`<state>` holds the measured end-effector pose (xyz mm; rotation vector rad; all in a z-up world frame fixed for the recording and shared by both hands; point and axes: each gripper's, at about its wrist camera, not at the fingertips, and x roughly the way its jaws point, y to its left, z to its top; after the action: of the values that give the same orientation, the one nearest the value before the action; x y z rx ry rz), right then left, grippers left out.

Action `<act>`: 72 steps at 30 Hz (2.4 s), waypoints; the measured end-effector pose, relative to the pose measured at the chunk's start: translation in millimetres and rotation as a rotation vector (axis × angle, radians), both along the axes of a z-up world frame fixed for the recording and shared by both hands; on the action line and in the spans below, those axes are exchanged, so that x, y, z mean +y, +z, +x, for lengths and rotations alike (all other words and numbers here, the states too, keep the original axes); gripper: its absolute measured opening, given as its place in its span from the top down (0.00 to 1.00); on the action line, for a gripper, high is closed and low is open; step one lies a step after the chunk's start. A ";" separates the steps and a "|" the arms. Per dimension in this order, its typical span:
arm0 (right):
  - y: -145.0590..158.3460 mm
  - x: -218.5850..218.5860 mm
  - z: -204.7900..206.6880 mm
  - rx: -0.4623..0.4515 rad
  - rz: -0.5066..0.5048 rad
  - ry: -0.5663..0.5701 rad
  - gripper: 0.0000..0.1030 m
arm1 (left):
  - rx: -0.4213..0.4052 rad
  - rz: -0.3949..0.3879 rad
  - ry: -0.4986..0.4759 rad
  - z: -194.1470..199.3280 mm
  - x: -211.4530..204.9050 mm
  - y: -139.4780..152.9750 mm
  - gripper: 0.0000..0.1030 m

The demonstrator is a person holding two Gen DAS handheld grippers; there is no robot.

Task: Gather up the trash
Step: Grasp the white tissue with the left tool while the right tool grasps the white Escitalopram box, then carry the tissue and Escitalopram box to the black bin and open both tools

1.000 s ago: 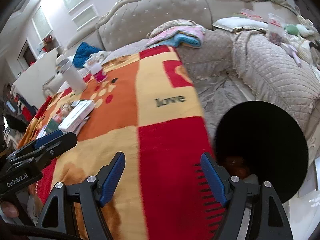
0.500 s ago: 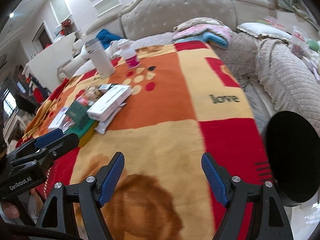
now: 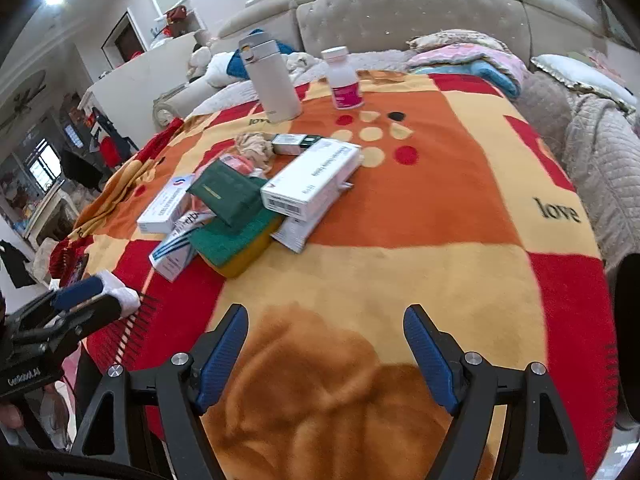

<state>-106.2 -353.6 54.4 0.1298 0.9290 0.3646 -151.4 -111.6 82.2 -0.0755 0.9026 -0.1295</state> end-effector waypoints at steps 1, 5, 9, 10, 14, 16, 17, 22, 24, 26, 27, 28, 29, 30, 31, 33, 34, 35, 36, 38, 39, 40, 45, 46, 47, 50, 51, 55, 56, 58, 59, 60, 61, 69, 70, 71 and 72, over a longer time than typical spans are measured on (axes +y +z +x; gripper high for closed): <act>0.6 3.5 5.0 0.000 0.002 0.002 0.24 | 0.008 -0.003 0.022 -2.4 10.9 -0.9 0.27; 7.1 13.7 31.5 0.002 0.023 -0.006 0.24 | 0.027 -0.027 0.087 -5.0 41.2 -4.9 0.27; 13.3 23.0 70.0 0.014 0.049 -0.033 0.24 | 0.050 -0.075 0.152 -7.9 66.4 -11.2 0.27; 13.6 25.3 80.9 0.021 0.060 -0.038 0.24 | 0.054 -0.086 0.163 -8.7 69.6 -11.9 0.27; 6.5 36.2 123.4 0.070 0.061 -0.059 0.24 | 0.083 -0.123 0.206 -5.3 85.3 -19.6 0.27; -2.6 43.0 144.2 0.111 0.062 -0.054 0.24 | 0.096 -0.130 0.223 -3.7 90.7 -23.5 0.27; -6.2 44.5 149.6 0.125 0.060 -0.048 0.25 | 0.099 -0.136 0.230 -3.4 93.3 -25.1 0.27; -10.4 41.9 144.5 0.120 0.039 -0.018 0.51 | 0.105 -0.153 0.255 4.7 101.2 -32.3 0.27; -6.5 35.3 131.2 0.105 0.040 -0.005 0.51 | 0.105 -0.166 0.258 11.5 102.4 -36.2 0.27; 0.5 26.0 110.0 0.082 0.038 0.010 0.51 | 0.111 -0.178 0.256 17.3 102.4 -40.5 0.27; 3.6 20.9 96.8 0.076 0.038 0.021 0.51 | 0.112 -0.193 0.252 20.4 101.8 -43.5 0.28; 4.6 18.4 88.1 0.075 0.035 0.031 0.51 | 0.112 -0.203 0.248 22.9 100.9 -45.1 0.28; 4.7 16.1 77.5 0.075 0.026 0.041 0.51 | 0.116 -0.218 0.242 26.5 100.1 -48.8 0.29; 3.6 14.0 66.1 0.073 0.009 0.049 0.51 | 0.125 -0.231 0.239 29.8 99.7 -52.4 0.36; 1.8 13.3 58.9 0.073 -0.006 0.052 0.51 | 0.138 -0.241 0.235 34.0 98.2 -56.8 0.38; -4.6 12.5 43.6 0.071 -0.049 0.055 0.51 | 0.117 -0.236 0.231 36.6 96.7 -58.8 0.44; -6.9 12.3 40.0 0.070 -0.062 0.054 0.51 | 0.108 -0.229 0.231 38.0 96.6 -59.1 0.47; -10.3 12.3 36.0 0.069 -0.071 0.050 0.51 | 0.110 -0.233 0.231 39.0 97.5 -58.7 0.53; -13.2 11.5 33.8 0.070 -0.070 0.045 0.51 | 0.113 -0.237 0.229 39.3 98.3 -57.4 0.60; -21.5 11.6 32.0 0.078 -0.063 0.039 0.51 | 0.113 -0.241 0.211 38.1 98.1 -52.9 0.70; -25.1 12.2 31.7 0.079 -0.062 0.036 0.51 | 0.109 -0.237 0.198 36.6 96.6 -49.9 0.89; -25.8 12.4 30.7 0.070 -0.060 0.032 0.51 | 0.104 -0.216 0.187 35.0 93.7 -45.9 0.88; -15.9 10.7 22.9 0.032 -0.044 0.029 0.51 | 0.078 -0.223 0.123 29.6 78.3 -32.4 0.88; -14.1 10.4 21.7 0.028 -0.042 0.027 0.51 | 0.074 -0.235 0.106 29.1 73.0 -28.6 0.88; -11.8 9.3 20.1 0.022 -0.041 0.025 0.51 | 0.069 -0.241 0.090 28.9 67.6 -25.1 0.88; -5.0 2.5 15.6 0.005 -0.036 0.011 0.51 | 0.053 -0.242 0.039 30.3 48.9 -15.0 0.88; -3.5 0.4 14.7 0.001 -0.036 0.005 0.51 | 0.048 -0.242 0.019 31.1 41.0 -11.7 0.88; 3.6 -12.2 9.6 -0.019 -0.032 -0.024 0.51 | 0.043 -0.246 -0.040 35.7 13.2 -3.9 0.88; 5.0 -16.0 8.3 -0.023 -0.032 -0.031 0.51 | 0.042 -0.247 -0.058 37.5 4.5 -2.0 0.88; 7.3 -22.6 5.9 -0.030 -0.037 -0.043 0.51 | 0.035 -0.243 -0.093 40.8 -13.6 1.9 0.88; 8.4 -26.4 4.2 -0.033 -0.041 -0.051 0.51 | 0.033 -0.240 -0.106 42.2 -20.8 3.1 0.88; 9.4 -30.9 2.8 -0.036 -0.046 -0.059 0.51 | 0.032 -0.238 -0.122 44.0 -30.1 4.2 0.88; 10.4 -35.2 1.9 -0.039 -0.048 -0.067 0.51 | 0.033 -0.237 -0.133 46.3 -35.6 4.4 0.88; 15.7 -86.3 -9.5 -0.054 -0.042 -0.163 0.51 | 0.061 -0.238 -0.234 63.2 -100.1 1.4 0.88; 15.8 -92.6 -10.7 -0.054 -0.046 -0.174 0.51 | 0.065 -0.240 -0.244 64.6 -107.6 1.5 0.88; 16.3 -97.7 -11.6 -0.054 -0.049 -0.183 0.51 | 0.067 -0.238 -0.255 66.3 -115.7 1.2 0.88; 16.5 -104.6 -12.9 -0.055 -0.053 -0.196 0.51 | 0.069 -0.237 -0.264 67.7 -123.0 1.4 0.88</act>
<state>-119.1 -458.1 71.0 0.1600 0.8627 0.1606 -83.7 -234.6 83.6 -0.1813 0.9600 -0.4825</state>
